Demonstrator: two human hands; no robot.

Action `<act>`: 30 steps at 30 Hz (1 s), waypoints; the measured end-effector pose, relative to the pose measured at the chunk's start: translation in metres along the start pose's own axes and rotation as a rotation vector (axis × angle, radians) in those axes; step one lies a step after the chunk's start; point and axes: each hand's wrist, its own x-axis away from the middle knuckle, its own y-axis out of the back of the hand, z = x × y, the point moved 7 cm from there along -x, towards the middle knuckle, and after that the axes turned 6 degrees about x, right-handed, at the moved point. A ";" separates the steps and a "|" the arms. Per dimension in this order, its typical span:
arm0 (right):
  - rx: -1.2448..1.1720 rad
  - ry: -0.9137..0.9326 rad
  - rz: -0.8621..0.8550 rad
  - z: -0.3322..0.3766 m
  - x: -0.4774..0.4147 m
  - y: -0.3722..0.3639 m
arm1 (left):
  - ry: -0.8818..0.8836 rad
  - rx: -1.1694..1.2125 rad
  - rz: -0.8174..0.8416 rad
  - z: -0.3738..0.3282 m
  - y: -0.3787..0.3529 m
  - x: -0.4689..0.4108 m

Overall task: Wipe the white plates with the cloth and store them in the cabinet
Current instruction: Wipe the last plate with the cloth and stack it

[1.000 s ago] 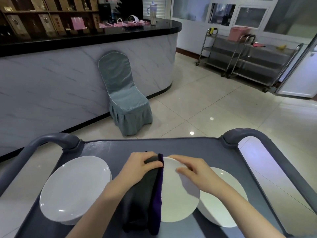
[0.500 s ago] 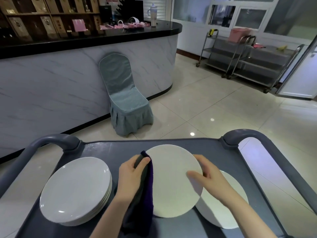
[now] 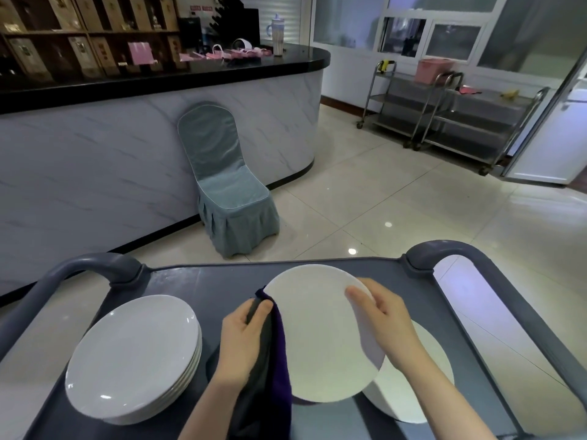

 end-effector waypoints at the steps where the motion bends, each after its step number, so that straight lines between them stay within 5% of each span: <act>1: 0.004 0.003 0.006 0.001 0.002 -0.001 | -0.028 -0.034 0.014 -0.005 0.001 -0.002; 9: 0.328 0.213 0.295 0.023 -0.004 -0.037 | -0.360 -0.390 0.434 -0.055 -0.029 -0.011; 14: -0.032 0.044 0.047 0.013 -0.002 -0.009 | -0.093 0.007 0.010 -0.022 0.004 0.004; 17: -0.081 -0.024 0.025 0.003 0.006 -0.014 | -0.005 0.033 -0.045 -0.010 0.007 0.009; 24: 0.290 0.147 0.291 0.016 0.006 -0.047 | -0.246 -0.375 0.394 -0.040 -0.019 -0.009; 27: 0.129 0.091 0.140 0.018 -0.001 -0.026 | -0.191 -0.162 0.203 -0.039 -0.004 -0.004; 30: -0.244 -0.055 -0.222 0.014 0.003 -0.010 | 0.114 0.326 -0.098 0.000 0.001 0.011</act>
